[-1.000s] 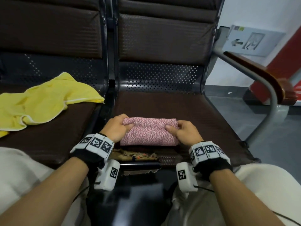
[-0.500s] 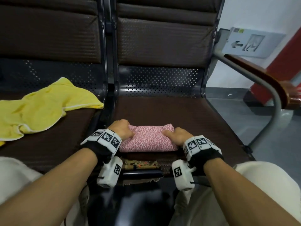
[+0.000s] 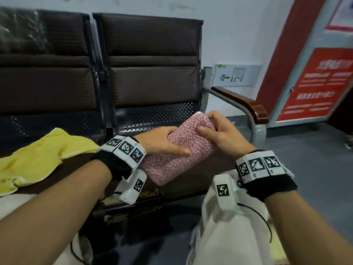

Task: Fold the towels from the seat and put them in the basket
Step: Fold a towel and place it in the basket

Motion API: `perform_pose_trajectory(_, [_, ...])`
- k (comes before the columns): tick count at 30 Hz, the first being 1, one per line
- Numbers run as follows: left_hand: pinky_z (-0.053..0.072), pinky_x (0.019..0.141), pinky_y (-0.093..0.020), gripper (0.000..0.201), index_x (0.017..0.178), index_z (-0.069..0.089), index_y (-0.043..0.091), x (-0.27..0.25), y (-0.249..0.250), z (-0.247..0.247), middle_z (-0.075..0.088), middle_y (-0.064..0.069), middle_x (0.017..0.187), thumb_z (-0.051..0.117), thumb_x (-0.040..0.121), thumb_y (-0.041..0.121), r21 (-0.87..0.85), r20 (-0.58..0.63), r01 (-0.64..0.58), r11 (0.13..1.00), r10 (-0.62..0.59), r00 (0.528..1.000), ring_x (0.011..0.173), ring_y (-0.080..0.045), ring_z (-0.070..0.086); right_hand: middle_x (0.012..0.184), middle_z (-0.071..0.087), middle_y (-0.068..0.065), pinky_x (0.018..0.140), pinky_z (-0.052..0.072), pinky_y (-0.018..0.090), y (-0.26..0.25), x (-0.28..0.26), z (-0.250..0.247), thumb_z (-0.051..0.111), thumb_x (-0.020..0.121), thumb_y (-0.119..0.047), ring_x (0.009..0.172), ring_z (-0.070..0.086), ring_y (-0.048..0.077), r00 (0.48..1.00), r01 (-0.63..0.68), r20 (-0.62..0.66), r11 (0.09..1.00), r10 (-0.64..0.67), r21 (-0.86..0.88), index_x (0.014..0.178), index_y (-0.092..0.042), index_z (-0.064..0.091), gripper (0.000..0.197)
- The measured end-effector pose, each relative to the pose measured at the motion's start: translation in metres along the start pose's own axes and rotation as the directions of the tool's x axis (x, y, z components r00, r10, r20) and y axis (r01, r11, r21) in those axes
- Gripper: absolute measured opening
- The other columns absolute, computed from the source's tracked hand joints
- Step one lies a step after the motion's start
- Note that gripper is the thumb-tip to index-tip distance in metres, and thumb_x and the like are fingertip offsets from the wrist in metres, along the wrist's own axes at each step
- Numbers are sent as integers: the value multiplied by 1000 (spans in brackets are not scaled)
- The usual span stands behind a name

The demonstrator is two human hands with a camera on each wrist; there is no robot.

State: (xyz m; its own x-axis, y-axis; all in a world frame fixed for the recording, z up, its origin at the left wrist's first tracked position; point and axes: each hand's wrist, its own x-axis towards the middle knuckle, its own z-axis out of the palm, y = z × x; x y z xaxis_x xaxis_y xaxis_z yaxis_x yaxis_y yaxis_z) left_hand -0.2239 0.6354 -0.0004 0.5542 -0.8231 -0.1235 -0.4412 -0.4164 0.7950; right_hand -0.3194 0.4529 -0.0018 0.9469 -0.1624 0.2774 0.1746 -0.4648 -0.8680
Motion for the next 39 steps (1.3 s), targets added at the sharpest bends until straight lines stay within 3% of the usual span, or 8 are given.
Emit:
perform_pose_trajectory(5, [45, 99, -38, 52, 120, 57, 17, 23, 61, 38, 64, -2, 117, 70, 76, 43, 175, 69, -82, 981, 71, 995, 107, -17, 61, 84, 64, 8, 68, 48, 29, -1, -47, -79, 68, 84, -17, 72, 60, 9, 939, -8, -342, 999, 19, 34, 96, -11, 61, 15])
perform_pose_trajectory(8, [45, 82, -32, 30, 98, 57, 15, 44, 94, 69, 61, -4, 99, 57, 76, 35, 308, 71, -145, 940, 129, 989, 95, -22, 57, 81, 65, 1, 71, 47, 31, 18, -88, -122, 71, 82, -25, 76, 59, 11, 858, -60, -508, 997, 73, 42, 90, -15, 66, 14])
perform_pose_trajectory(15, [29, 66, -22, 35, 121, 49, 10, 104, 145, 200, 53, -3, 108, 58, 90, 24, 448, 314, -319, 835, 187, 931, 94, -15, 50, 77, 69, -5, 52, 50, 23, 91, -208, -192, 75, 78, -33, 69, 65, 7, 637, -219, -699, 945, 326, 241, 82, -22, 71, 13])
perform_pose_trajectory(18, [30, 65, -19, 36, 123, 50, 7, 119, 131, 273, 58, -9, 114, 59, 90, 19, 385, 435, -344, 857, 160, 886, 96, -16, 52, 81, 66, -2, 56, 49, 26, 138, -265, -203, 74, 79, -32, 71, 62, 10, 552, -372, -698, 884, 456, 283, 82, -22, 68, 12])
perform_pose_trajectory(22, [42, 90, -32, 37, 124, 47, 4, 122, 83, 367, 57, -16, 122, 56, 92, 20, 342, 564, -314, 886, 74, 823, 111, -26, 55, 94, 64, 10, 67, 52, 34, 200, -328, -195, 69, 85, -28, 81, 61, 22, 472, -594, -604, 738, 642, 320, 99, -15, 66, 19])
perform_pose_trajectory(31, [43, 92, -38, 43, 126, 39, 0, 83, 10, 495, 52, -21, 126, 52, 95, 26, 343, 830, -270, 900, -155, 536, 114, -33, 52, 127, 58, 9, 97, 40, 35, 274, -392, -170, 49, 94, -41, 118, 53, 28, 254, -956, -356, 178, 899, -233, 125, -12, 57, 43])
perform_pose_trajectory(35, [47, 89, -40, 41, 118, 51, 3, 84, 2, 503, 57, -18, 120, 50, 95, 36, 469, 819, -356, 808, -247, 518, 107, -34, 56, 132, 56, 10, 97, 41, 32, 298, -400, -141, 50, 95, -39, 120, 52, 28, 150, -969, -330, 71, 932, -238, 130, -8, 53, 47])
perform_pose_trajectory(39, [46, 93, -34, 34, 124, 56, 12, 94, 7, 475, 58, -9, 126, 50, 95, 30, 422, 760, -321, 848, -138, 635, 112, -26, 56, 118, 64, 11, 83, 46, 29, 298, -388, -138, 52, 94, -39, 107, 59, 27, 110, -969, -346, 24, 932, -244, 119, -8, 61, 41])
